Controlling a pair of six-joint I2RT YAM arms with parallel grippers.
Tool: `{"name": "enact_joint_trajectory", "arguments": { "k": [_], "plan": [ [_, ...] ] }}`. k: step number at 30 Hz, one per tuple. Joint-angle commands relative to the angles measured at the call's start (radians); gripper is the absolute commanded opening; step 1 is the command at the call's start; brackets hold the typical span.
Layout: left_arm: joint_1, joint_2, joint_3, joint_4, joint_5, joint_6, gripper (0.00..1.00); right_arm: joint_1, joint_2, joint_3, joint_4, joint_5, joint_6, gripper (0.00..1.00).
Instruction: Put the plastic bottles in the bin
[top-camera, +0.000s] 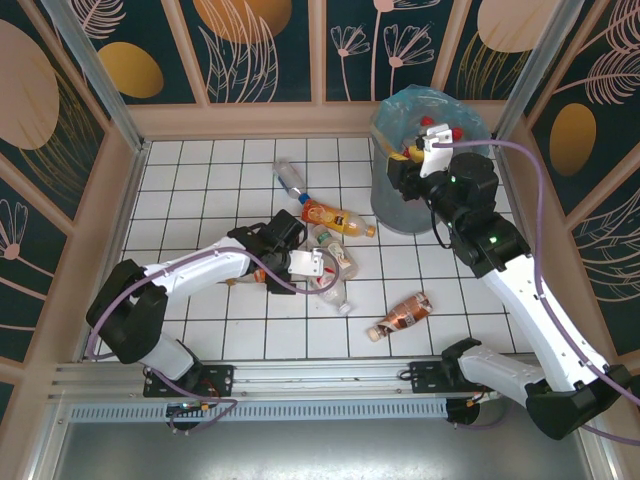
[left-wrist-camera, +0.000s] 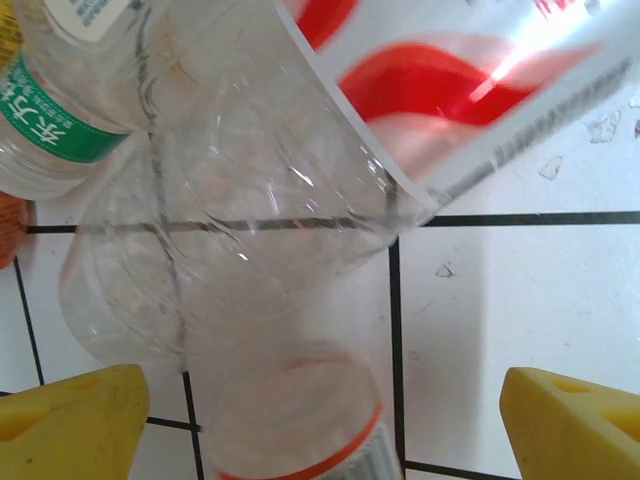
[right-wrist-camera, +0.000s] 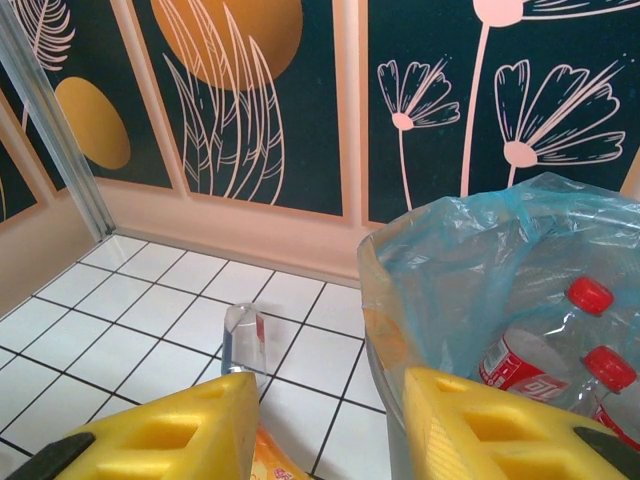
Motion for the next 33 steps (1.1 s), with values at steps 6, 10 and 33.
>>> {"name": "enact_joint_trajectory", "arguments": {
  "k": [6,10,33],
  "plan": [
    [-0.018,-0.006,0.004,0.106,-0.009,0.085,0.96,0.009,-0.015,-0.014,0.006,0.0,0.026,0.43],
    [-0.018,0.055,0.036,0.064,-0.03,0.12,0.97,0.01,-0.02,-0.014,0.005,0.001,0.027,0.43],
    [-0.018,0.269,0.137,-0.023,-0.017,0.105,0.93,0.011,-0.029,-0.012,-0.018,0.005,0.031,0.43]
  ]
}}
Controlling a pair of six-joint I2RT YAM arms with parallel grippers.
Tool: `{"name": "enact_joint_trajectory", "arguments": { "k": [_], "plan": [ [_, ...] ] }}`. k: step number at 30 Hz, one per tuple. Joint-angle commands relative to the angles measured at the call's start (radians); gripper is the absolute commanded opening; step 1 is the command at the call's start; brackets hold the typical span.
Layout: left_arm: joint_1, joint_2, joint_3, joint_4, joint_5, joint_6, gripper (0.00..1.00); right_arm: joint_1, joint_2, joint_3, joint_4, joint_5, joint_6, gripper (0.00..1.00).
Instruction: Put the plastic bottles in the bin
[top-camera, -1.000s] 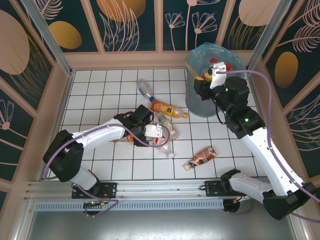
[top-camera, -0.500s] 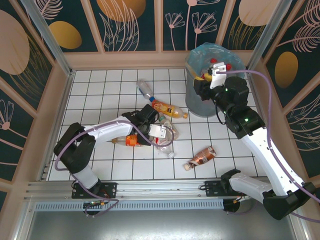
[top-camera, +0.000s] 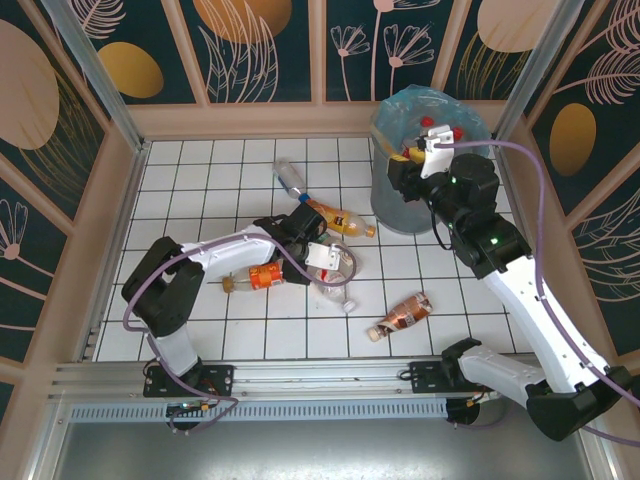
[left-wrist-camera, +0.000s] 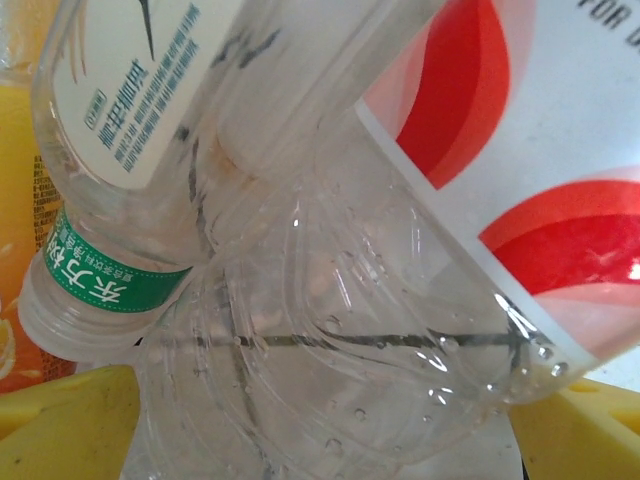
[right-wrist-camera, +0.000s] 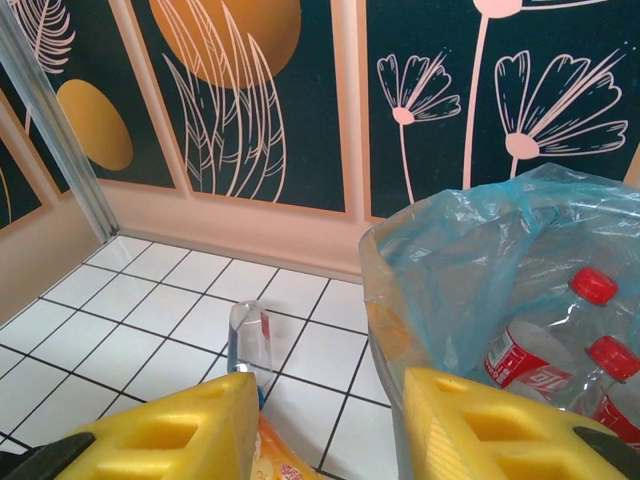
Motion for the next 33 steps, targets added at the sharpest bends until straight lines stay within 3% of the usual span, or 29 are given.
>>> {"name": "enact_joint_trajectory", "arguments": {
  "k": [1,8,12,22,28,33],
  "plan": [
    [-0.002,0.048,-0.014,-0.093,0.005,-0.003,0.93,0.01,-0.019,-0.009,-0.009,0.006,0.01,0.43],
    [-0.002,0.04,0.014,-0.134,0.007,-0.03,0.95,0.011,-0.015,-0.014,-0.004,0.0,0.02,0.43],
    [-0.001,0.03,-0.009,-0.078,-0.011,-0.012,0.98,0.012,-0.015,-0.017,-0.001,-0.004,0.021,0.43],
    [-0.001,0.116,0.041,-0.106,0.021,-0.013,0.95,0.012,-0.017,-0.026,-0.007,0.002,0.018,0.43],
    [0.003,0.112,0.031,-0.097,0.019,-0.024,0.89,0.012,-0.019,-0.03,-0.011,0.004,0.016,0.43],
    [0.021,0.043,0.019,-0.08,0.064,-0.05,0.79,0.012,-0.021,-0.03,-0.008,0.0,0.018,0.43]
  ]
}}
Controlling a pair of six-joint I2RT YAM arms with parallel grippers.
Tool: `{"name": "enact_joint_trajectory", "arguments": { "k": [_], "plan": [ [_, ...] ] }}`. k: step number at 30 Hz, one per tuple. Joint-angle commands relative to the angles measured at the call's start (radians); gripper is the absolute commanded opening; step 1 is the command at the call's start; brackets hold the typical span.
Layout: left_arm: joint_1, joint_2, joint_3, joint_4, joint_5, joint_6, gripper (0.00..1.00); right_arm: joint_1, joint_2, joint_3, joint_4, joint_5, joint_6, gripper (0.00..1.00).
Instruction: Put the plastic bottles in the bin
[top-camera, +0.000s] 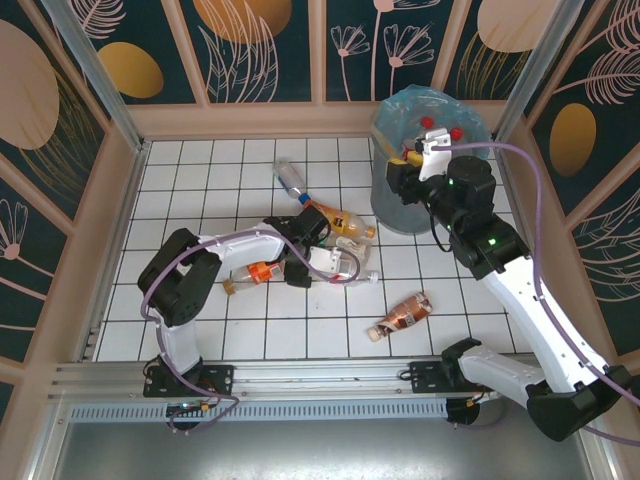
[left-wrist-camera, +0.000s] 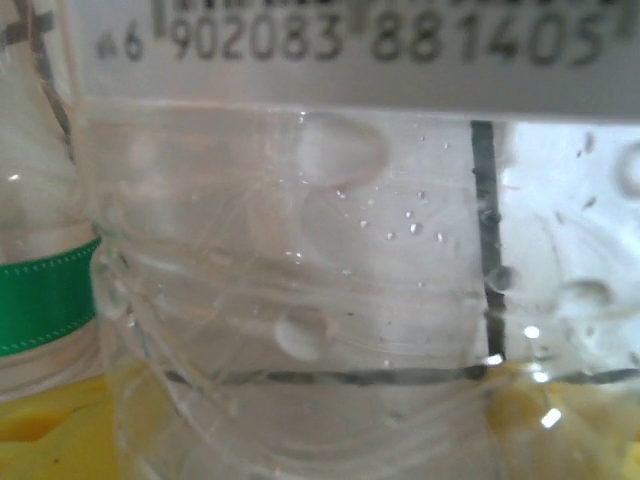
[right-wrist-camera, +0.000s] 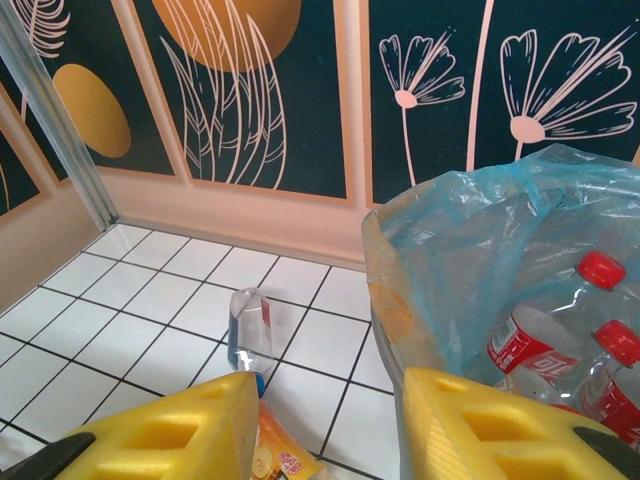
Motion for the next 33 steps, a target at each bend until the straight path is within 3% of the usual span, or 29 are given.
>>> {"name": "enact_joint_trajectory", "arguments": {
  "k": [1,12,19,26,29,33],
  "plan": [
    [0.018,-0.065,-0.021,-0.031,0.056,-0.021,0.77,0.009,-0.02,-0.011,-0.001,0.002,0.014,0.43],
    [0.03,-0.229,-0.077,-0.052,0.119,-0.076,0.59,0.012,-0.02,-0.004,-0.001,-0.007,0.024,0.43],
    [0.074,-0.407,-0.152,0.051,0.185,-0.169,0.56,0.02,-0.013,0.021,-0.012,-0.013,0.06,0.43],
    [0.124,-0.586,-0.214,0.299,0.326,-0.484,0.51,0.023,0.058,0.115,-0.027,-0.252,0.161,0.43],
    [0.125,-0.631,-0.267,0.426,0.32,-0.632,0.51,0.025,0.098,0.165,-0.02,-0.336,0.222,0.43],
    [0.125,-0.706,-0.329,0.568,0.311,-0.787,0.51,0.025,0.149,0.244,-0.058,-0.361,0.27,0.43]
  ]
}}
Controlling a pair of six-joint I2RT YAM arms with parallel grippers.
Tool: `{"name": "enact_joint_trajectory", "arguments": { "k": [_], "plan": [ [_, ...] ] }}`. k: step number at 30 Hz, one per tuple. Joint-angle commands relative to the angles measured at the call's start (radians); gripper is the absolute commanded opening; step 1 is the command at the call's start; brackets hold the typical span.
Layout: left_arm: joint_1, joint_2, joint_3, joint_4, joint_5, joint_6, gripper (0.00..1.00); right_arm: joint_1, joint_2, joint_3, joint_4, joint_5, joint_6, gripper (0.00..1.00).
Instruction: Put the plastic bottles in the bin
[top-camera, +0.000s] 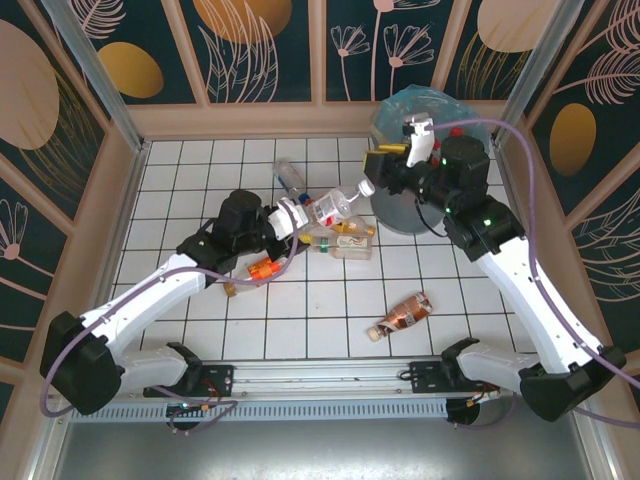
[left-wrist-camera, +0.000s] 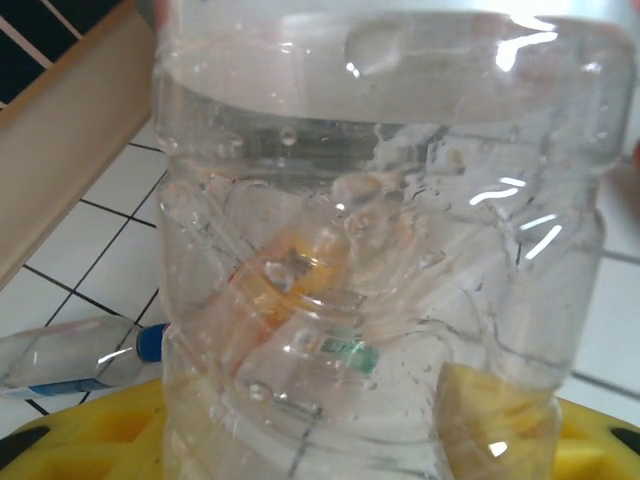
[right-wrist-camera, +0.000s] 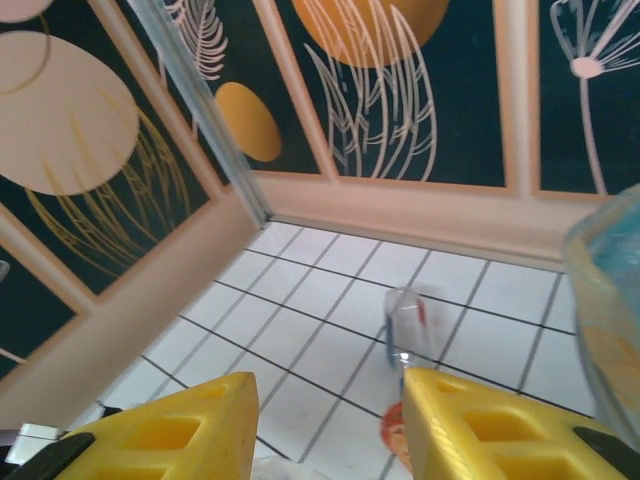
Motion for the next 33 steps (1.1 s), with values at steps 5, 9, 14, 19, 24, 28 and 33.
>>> {"name": "enact_joint_trajectory", "arguments": {
  "k": [5,9,14,19,24,28,33],
  "plan": [
    [0.001,-0.08,-0.023,0.174,0.016,-0.273,0.51,0.007,0.063,0.112,-0.022,-0.209,0.096,0.43],
    [0.001,-0.086,-0.011,0.173,0.021,-0.299,0.51,0.007,0.109,0.135,-0.029,-0.281,0.13,0.44],
    [0.001,-0.096,-0.004,0.159,0.049,-0.306,0.52,0.013,0.134,0.136,-0.005,-0.329,0.141,0.42],
    [0.001,-0.1,-0.01,0.155,0.047,-0.31,0.52,0.016,0.143,0.131,0.018,-0.365,0.154,0.4],
    [0.001,-0.096,-0.007,0.159,0.059,-0.315,0.52,0.025,0.161,0.133,-0.006,-0.374,0.152,0.46],
    [0.001,-0.097,-0.009,0.162,0.08,-0.304,0.52,0.033,0.168,0.133,-0.009,-0.351,0.152,0.47],
    [0.0,-0.098,-0.016,0.158,0.083,-0.3,0.53,0.036,0.168,0.134,0.008,-0.344,0.156,0.31]
  ]
}}
